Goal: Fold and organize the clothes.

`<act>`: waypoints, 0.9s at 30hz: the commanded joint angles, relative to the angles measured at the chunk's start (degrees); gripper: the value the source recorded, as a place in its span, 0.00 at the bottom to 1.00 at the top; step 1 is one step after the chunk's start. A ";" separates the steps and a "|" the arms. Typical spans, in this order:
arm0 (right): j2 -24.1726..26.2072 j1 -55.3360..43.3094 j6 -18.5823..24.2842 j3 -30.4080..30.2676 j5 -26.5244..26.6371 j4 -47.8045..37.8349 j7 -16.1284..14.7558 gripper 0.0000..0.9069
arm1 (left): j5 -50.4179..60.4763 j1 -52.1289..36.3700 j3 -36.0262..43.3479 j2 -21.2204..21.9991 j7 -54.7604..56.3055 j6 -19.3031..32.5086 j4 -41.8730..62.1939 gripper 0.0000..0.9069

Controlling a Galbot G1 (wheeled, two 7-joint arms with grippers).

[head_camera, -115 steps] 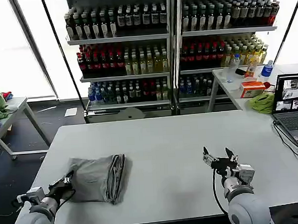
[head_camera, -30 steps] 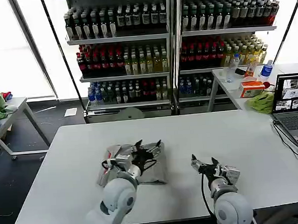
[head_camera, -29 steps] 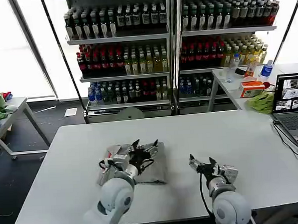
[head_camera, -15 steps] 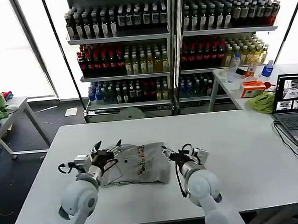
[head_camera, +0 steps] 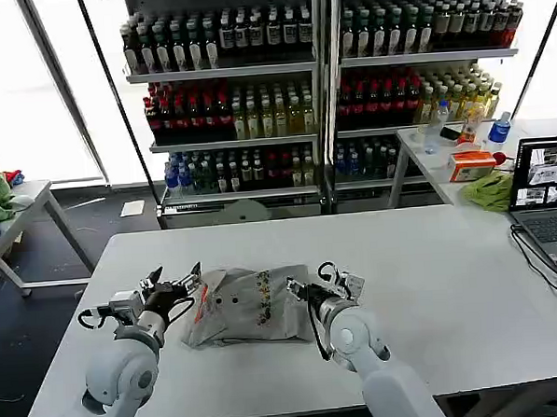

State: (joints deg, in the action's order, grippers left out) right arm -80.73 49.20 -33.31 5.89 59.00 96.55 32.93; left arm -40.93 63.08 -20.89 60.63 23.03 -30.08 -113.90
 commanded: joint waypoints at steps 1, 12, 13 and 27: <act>-0.86 -2.25 0.07 -0.92 0.77 -4.74 -0.04 0.51 | -1.09 0.62 -1.45 -0.72 0.58 -0.48 -0.37 1.00; -0.09 -1.67 -0.01 -1.40 -0.05 -4.33 -1.05 0.00 | -1.85 1.16 -2.84 -0.65 1.13 -0.83 -0.62 1.00; 0.78 -1.63 -0.05 -1.55 -0.05 -3.71 -1.00 0.00 | -1.85 1.19 -2.99 -0.62 1.27 -0.52 -0.59 1.00; 14.91 -5.98 -0.11 -2.25 0.69 -3.70 -4.80 0.00 | -1.72 1.72 -2.67 0.16 1.52 -1.42 -1.55 1.00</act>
State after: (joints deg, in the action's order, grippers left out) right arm -73.98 45.85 -33.44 3.32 59.54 93.54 30.07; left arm -42.63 64.69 -23.64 60.56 24.46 -31.23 -115.17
